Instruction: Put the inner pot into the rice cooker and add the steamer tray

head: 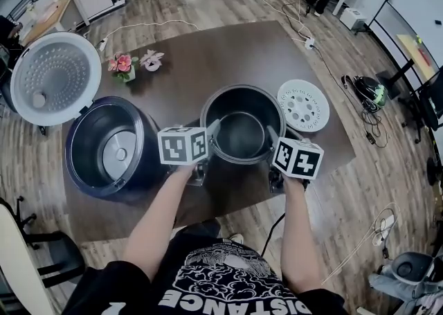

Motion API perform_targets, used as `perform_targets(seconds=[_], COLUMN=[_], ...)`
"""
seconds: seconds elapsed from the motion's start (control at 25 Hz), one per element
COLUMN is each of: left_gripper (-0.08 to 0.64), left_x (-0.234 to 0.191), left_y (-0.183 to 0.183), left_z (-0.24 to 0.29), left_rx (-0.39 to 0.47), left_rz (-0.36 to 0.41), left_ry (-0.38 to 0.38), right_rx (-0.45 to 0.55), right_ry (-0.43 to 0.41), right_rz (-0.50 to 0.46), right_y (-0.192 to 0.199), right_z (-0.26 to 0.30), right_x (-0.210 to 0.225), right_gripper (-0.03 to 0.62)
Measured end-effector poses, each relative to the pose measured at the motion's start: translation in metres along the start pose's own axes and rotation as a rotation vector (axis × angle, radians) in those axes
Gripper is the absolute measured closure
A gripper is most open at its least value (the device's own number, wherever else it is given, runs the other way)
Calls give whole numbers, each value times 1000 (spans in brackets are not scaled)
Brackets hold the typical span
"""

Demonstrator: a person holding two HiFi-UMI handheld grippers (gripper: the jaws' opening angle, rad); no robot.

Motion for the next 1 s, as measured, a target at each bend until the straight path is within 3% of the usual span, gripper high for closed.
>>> perform_targets(seconds=[0.24, 1.0], left_gripper=[417, 434], left_x=[-1, 26], left_y=[4, 7], left_z=[-11, -83], left_rx=[43, 208], left_rz=[-16, -11], left_ry=[-21, -87], right_rx=[51, 179], right_ry=[23, -46], right_rz=[-45, -138], right_y=[-7, -22], right_z=[-8, -63], right_x=[-8, -39], right_gripper=[476, 485])
Point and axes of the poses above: the fingertips, and each gripper's own axes: z forward along the fingers, x to its right, y out of its underside, the point moved 10 cm from there along -z, backward along the fingers, and after that the axes turned 12 degrees about -x, right-handed, at the moved point
